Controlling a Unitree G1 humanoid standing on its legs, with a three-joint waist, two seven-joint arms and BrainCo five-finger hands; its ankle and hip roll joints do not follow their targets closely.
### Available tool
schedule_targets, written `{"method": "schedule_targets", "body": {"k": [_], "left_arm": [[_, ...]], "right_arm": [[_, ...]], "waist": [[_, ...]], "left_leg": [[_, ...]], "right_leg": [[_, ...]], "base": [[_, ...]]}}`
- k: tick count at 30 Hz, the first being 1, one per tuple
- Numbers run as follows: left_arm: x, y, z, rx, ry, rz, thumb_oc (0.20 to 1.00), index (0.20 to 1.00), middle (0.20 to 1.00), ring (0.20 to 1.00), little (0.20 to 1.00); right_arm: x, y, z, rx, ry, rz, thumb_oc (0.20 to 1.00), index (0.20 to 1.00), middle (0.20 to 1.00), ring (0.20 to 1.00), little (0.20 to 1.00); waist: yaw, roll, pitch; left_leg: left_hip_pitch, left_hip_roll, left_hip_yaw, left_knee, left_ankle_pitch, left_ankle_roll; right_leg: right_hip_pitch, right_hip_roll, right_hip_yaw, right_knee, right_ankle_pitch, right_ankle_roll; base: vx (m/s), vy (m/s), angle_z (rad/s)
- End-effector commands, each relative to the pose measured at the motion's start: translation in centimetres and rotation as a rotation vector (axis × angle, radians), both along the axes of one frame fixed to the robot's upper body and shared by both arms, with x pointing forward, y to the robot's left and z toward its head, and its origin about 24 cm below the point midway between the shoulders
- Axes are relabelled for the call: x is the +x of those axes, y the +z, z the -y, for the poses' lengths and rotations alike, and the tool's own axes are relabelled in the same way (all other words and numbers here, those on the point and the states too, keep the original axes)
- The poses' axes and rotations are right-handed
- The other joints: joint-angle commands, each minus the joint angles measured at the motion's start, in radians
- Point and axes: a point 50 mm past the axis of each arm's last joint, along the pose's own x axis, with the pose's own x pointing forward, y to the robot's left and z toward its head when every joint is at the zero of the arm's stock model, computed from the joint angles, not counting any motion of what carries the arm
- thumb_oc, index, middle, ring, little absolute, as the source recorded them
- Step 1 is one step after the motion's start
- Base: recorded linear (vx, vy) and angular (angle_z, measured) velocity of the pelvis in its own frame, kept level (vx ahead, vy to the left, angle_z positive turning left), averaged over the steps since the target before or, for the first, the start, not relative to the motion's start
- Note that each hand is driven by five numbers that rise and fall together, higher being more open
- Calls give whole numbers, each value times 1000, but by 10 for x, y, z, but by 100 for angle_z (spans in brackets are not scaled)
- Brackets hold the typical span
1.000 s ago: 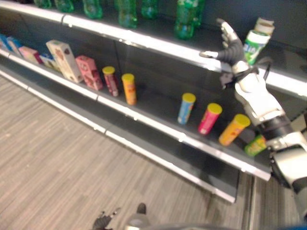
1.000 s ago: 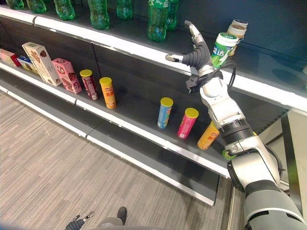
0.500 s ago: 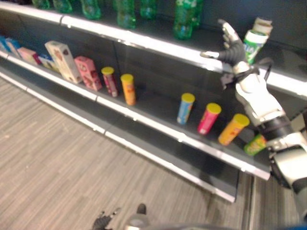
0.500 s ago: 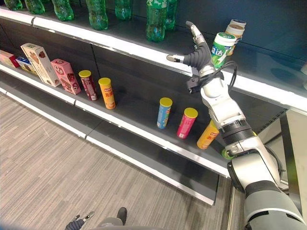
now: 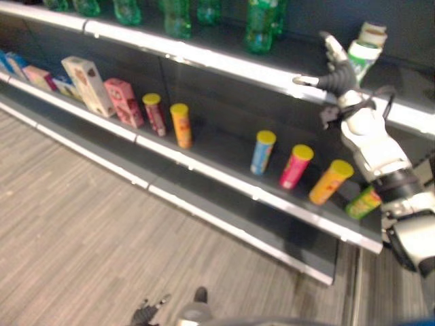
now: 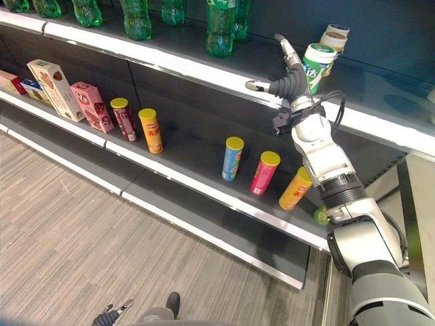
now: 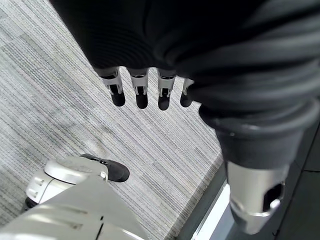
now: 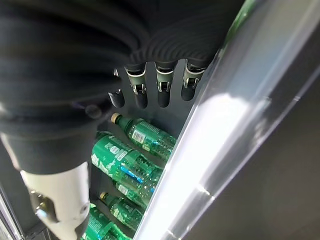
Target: Put the goods on the table back onto the shelves and tidy them up.
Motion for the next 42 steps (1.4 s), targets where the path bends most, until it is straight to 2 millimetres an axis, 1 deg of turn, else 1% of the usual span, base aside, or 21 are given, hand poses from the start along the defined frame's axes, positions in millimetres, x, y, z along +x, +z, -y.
{"method": "schedule_targets", "body": {"k": [1,2,12,15,17,33,34,36,38,40,42], "left_arm": [[14,7,-14,71,-88,19,1000,1000,1000,1000,1000],[12,6,-13,67,-92,16,1000,1000,1000,1000,1000],[12,7,-14,74,-95,17,1000,1000,1000,1000,1000],[11,7,-13,72,-97,13,1000,1000,1000,1000,1000],[12,7,-14,73,-100,15,1000,1000,1000,1000,1000],[12,7,-14,72,-100,16,1000,1000,1000,1000,1000],[11,7,-14,64,-103,17,1000,1000,1000,1000,1000],[11,7,-14,62,-105,18,1000,1000,1000,1000,1000],[11,8,-15,47,-106,33,1000,1000,1000,1000,1000],[10,8,-16,37,-105,36,1000,1000,1000,1000,1000],[10,8,-16,32,-107,39,1000,1000,1000,1000,1000]], "right_arm": [[-7,28,10,-55,-47,115,1000,1000,1000,1000,1000],[-10,23,19,-62,-88,117,1000,1000,1000,1000,1000],[-12,20,25,-63,-119,118,1000,1000,1000,1000,1000],[-13,19,25,-66,-121,116,1000,1000,1000,1000,1000],[-12,19,22,-58,-91,110,1000,1000,1000,1000,1000],[-12,19,20,-58,-78,108,1000,1000,1000,1000,1000],[-15,21,10,-29,26,104,1000,1000,1000,1000,1000],[-16,24,7,-31,53,109,1000,1000,1000,1000,1000],[-24,28,-9,-78,235,89,1000,1000,1000,1000,1000],[-32,31,-19,-132,342,76,1000,1000,1000,1000,1000],[-40,34,-25,-141,425,77,1000,1000,1000,1000,1000]], "waist": [[26,-11,-18],[15,-8,-13],[13,-5,-14],[12,-4,-13],[13,-4,-13],[13,-4,-12],[16,-5,-13],[17,-5,-13],[22,-11,-12],[22,-12,-13],[22,-13,-15]], "left_leg": [[78,45,50,7,-144,-52],[80,41,52,7,-147,-49],[85,41,56,7,-150,-48],[86,40,57,7,-150,-47],[87,39,59,7,-150,-47],[87,39,60,7,-150,-47],[88,40,59,7,-149,-48],[87,40,59,7,-148,-48],[86,42,59,7,-145,-52],[84,43,57,7,-144,-55],[83,44,58,7,-144,-57]], "right_leg": [[-20,-69,13,13,11,37],[-26,-72,19,14,11,38],[-25,-73,21,14,11,38],[-24,-73,23,13,11,38],[-23,-72,24,14,12,38],[-23,-72,24,14,12,37],[-21,-72,23,14,12,38],[-21,-73,22,14,12,38],[-22,-73,22,15,11,38],[-22,-72,19,15,9,39],[-22,-72,16,14,10,41]], "base": [[18,15,-4],[24,19,-4],[6,1,-4],[0,0,0],[0,0,0],[0,0,0],[0,0,0],[0,0,0],[0,0,0],[0,0,0],[0,0,0]]}}
